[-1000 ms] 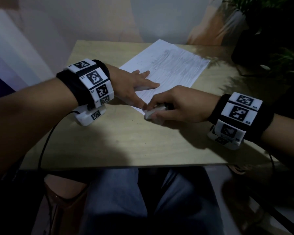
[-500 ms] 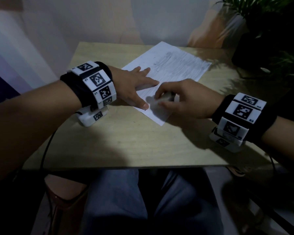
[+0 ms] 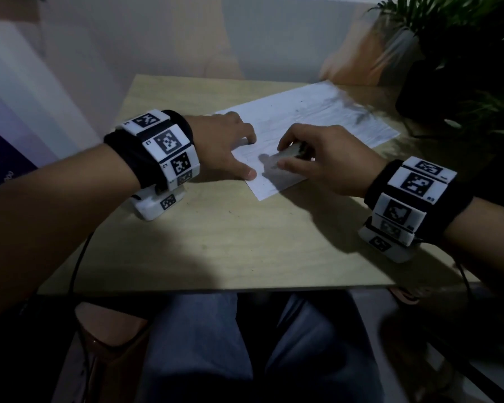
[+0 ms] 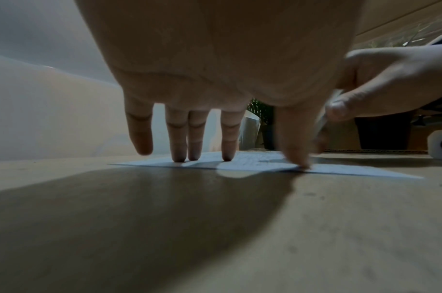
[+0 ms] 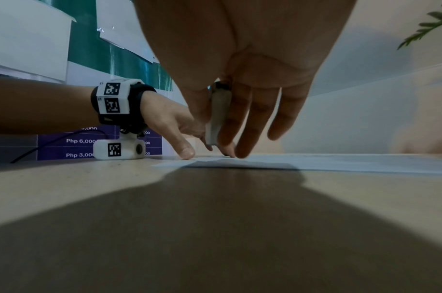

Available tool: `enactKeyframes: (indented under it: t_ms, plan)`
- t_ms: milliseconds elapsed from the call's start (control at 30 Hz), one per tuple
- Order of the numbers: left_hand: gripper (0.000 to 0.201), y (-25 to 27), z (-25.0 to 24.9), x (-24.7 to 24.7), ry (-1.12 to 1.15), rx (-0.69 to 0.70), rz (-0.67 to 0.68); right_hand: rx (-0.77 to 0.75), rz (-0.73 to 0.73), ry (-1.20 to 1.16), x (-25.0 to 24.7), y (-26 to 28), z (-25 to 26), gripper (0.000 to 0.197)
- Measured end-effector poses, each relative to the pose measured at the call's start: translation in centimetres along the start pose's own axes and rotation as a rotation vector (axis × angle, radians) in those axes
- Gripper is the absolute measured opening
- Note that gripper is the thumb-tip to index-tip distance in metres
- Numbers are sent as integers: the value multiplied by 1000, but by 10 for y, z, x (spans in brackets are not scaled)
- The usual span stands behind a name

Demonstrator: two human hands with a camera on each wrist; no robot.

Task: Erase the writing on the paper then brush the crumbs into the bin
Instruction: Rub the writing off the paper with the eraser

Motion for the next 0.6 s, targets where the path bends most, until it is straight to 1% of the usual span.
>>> enactKeyframes:
  t_ms: [67, 100, 167, 300, 400, 433, 500, 567, 600]
  plan:
    - [121, 0, 2, 6, -3, 5, 61, -30, 85, -23, 4, -1, 3, 27]
    - [131, 0, 2, 9, -5, 4, 80, -34, 131, -30, 7, -2, 4, 31]
    - [140, 0, 3, 13, 7, 6, 102, -24, 175, -22, 9, -3, 3, 37]
    - [142, -1, 4, 15, 40, 0, 128, -2, 165, 35, 6, -8, 0, 42]
    - [145, -2, 3, 17, 40, -16, 143, -59, 271, 2, 12, -7, 8, 55]
    - [145, -3, 4, 18, 43, -25, 144, -49, 274, -2, 12, -8, 7, 57]
    - [145, -2, 5, 18, 52, -33, 151, 1, 209, 38, 6, -15, 1, 50]
    - [145, -1, 2, 17, 56, -28, 156, -2, 136, 121, 1, -20, 0, 42]
    - [143, -1, 1, 16, 59, -26, 157, -15, 130, 132, 2, -20, 1, 40]
Point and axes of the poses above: each hand's wrist, its own y-axis away from the middle knuckle, its own x-axis out of the palm, z = x × y, the point moved 6 cm from there along -y, towards the middle knuckle, and after that the axes turned 11 degrees about z, right-handed, at the moved point
